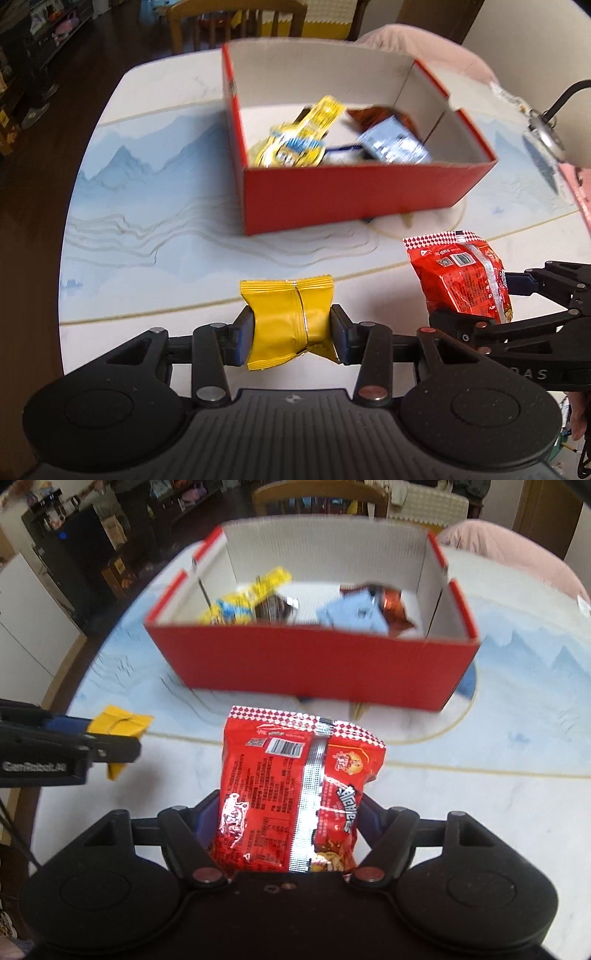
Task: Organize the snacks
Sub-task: 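Lift both snacks and carry them over the red box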
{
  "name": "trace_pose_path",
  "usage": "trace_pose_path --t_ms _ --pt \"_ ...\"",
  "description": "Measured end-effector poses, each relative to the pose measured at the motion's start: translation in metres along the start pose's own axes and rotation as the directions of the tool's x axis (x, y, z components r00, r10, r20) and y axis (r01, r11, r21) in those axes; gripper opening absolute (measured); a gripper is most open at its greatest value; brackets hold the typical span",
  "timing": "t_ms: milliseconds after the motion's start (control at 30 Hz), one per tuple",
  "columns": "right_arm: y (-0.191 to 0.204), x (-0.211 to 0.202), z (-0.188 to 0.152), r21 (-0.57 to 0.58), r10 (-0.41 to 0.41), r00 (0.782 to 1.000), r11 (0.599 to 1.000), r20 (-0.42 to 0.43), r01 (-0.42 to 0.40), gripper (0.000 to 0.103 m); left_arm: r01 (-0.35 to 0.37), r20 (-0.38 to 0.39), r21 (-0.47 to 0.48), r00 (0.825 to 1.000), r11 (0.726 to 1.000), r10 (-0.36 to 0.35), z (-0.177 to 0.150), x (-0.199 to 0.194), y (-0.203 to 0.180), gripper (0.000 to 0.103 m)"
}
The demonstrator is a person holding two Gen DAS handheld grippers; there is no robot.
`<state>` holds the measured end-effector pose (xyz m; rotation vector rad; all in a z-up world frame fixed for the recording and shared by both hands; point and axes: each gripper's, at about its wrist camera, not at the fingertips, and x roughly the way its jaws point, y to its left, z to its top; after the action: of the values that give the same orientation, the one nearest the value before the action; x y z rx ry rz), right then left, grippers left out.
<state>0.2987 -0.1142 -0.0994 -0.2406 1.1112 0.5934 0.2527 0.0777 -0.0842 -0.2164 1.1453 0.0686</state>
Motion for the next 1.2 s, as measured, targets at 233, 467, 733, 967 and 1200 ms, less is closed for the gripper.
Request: trace_pose_path --t_ms 233,467,733,967,1200 --pt "-0.002 -0.036 0.028 -0.007 0.017 0.997 1.000 0.074 -0.017 0.073 0.020 0.054 0.030 0.998 0.999 -0.021 0.027 -0.022 -0.011 0.042" --pt "-0.009 -0.052 0.061 -0.003 0.012 0.992 1.000 0.123 -0.011 0.073 0.024 0.089 0.050 0.996 0.998 -0.028 0.060 -0.035 -0.019 0.042" --pt "-0.021 -0.042 0.091 -0.013 0.002 0.992 1.000 0.129 -0.001 0.073 -0.010 0.096 0.058 0.995 0.998 0.004 0.095 -0.028 -0.026 0.042" --pt "-0.035 -0.022 0.111 -0.012 0.002 0.994 1.000 0.109 -0.001 0.073 -0.042 0.068 0.057 0.997 0.998 0.038 0.120 -0.003 -0.028 0.042" --pt "-0.048 0.011 0.125 -0.008 -0.013 0.998 1.000 0.068 0.014 0.073 -0.081 0.012 0.064 0.997 0.995 0.080 0.130 0.034 -0.032 0.042"
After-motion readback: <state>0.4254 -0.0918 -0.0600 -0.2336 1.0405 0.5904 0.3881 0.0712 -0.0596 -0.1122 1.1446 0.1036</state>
